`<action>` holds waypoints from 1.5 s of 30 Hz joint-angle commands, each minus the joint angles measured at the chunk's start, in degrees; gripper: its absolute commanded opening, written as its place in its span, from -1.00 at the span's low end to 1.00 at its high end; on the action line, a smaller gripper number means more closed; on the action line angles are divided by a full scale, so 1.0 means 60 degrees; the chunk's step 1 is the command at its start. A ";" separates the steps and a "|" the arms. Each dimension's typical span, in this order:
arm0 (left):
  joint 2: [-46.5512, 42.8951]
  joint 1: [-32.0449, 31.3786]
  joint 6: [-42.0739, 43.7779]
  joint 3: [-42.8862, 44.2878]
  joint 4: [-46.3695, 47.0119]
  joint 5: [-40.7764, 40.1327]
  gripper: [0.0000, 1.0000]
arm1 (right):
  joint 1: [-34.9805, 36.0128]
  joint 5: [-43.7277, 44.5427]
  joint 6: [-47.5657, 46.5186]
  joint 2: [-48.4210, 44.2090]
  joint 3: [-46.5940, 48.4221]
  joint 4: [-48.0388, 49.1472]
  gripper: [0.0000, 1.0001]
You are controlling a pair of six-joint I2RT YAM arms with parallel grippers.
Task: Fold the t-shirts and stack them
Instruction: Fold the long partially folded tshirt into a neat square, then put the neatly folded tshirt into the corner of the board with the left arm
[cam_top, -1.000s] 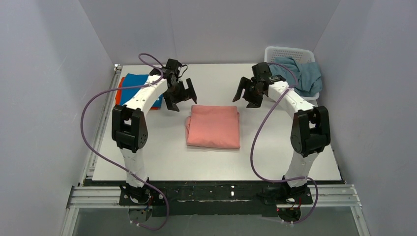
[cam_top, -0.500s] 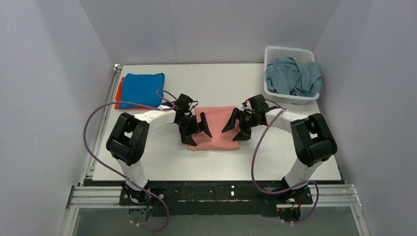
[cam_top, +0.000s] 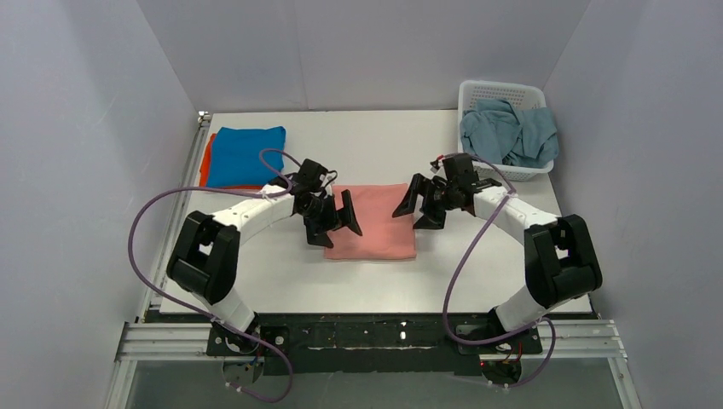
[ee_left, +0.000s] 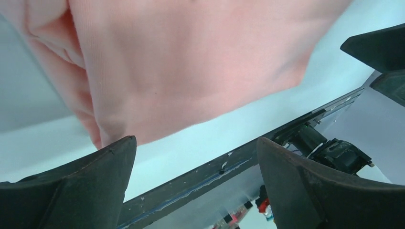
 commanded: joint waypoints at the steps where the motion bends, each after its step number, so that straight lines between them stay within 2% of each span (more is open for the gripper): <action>1: -0.0827 0.0035 0.0469 0.0764 -0.1224 -0.0589 0.97 | -0.0039 -0.0845 -0.0325 -0.0380 0.0930 0.0418 0.75; 6: 0.0520 0.0392 0.0694 0.2249 -0.1382 -0.0945 0.97 | -0.0042 -0.1086 -0.0614 0.1069 0.2584 0.0466 0.75; 10: 0.2234 0.0865 0.0383 0.3444 -0.1724 -0.0411 0.97 | -0.0056 -0.0229 -0.0906 0.2467 0.3976 0.0246 0.75; 16: 0.3085 0.0935 0.0328 0.3018 -0.1498 -0.0829 0.96 | -0.0178 0.0652 -0.0974 0.4474 0.5278 -0.0127 0.75; 21: 0.3375 0.1060 0.0365 0.3365 -0.1632 -0.0701 0.97 | -0.0203 0.0742 -0.1170 0.5087 0.5554 -0.0445 0.75; 22: 0.3198 0.1061 0.0380 0.3653 -0.1731 -0.0624 0.96 | -0.0203 0.0928 -0.1367 0.4919 0.5948 -0.1011 0.75; 24: 0.2467 0.1060 0.0583 0.4112 -0.2268 -0.0692 0.96 | -0.0203 0.1552 -0.1665 0.4003 0.6412 -0.1600 0.78; 26: 0.1131 0.1061 0.0884 0.3833 -0.2780 -0.0830 0.96 | -0.0203 0.2841 -0.1925 0.1911 0.5807 -0.1720 0.80; 27: -0.0134 0.1061 0.0887 0.3056 -0.3101 -0.1566 0.96 | -0.0203 0.4022 -0.1812 -0.0550 0.4285 -0.1275 0.82; 29: -0.1121 0.1060 0.0858 0.1511 -0.2543 -0.2518 0.96 | -0.0203 0.6316 -0.1712 -0.4021 0.1259 -0.0545 0.83; 30: -0.1048 0.1061 0.0963 0.1240 -0.2390 -0.2617 0.96 | -0.0221 0.6911 -0.1741 -0.5616 0.0288 -0.0404 0.84; 32: 0.0081 0.1075 0.1014 0.1872 -0.2816 -0.2919 0.99 | -0.0271 0.7462 -0.1625 -0.8033 -0.1064 -0.0431 0.84; 36: 0.1261 0.1076 0.0876 0.2252 -0.2446 -0.2403 0.99 | -0.0276 0.8099 -0.1728 -0.9278 -0.1121 -0.1245 0.85; 45: 0.2538 0.0978 0.0631 0.2309 -0.2203 -0.2194 0.99 | -0.0291 0.8590 -0.1824 -0.9600 -0.1015 -0.2012 0.85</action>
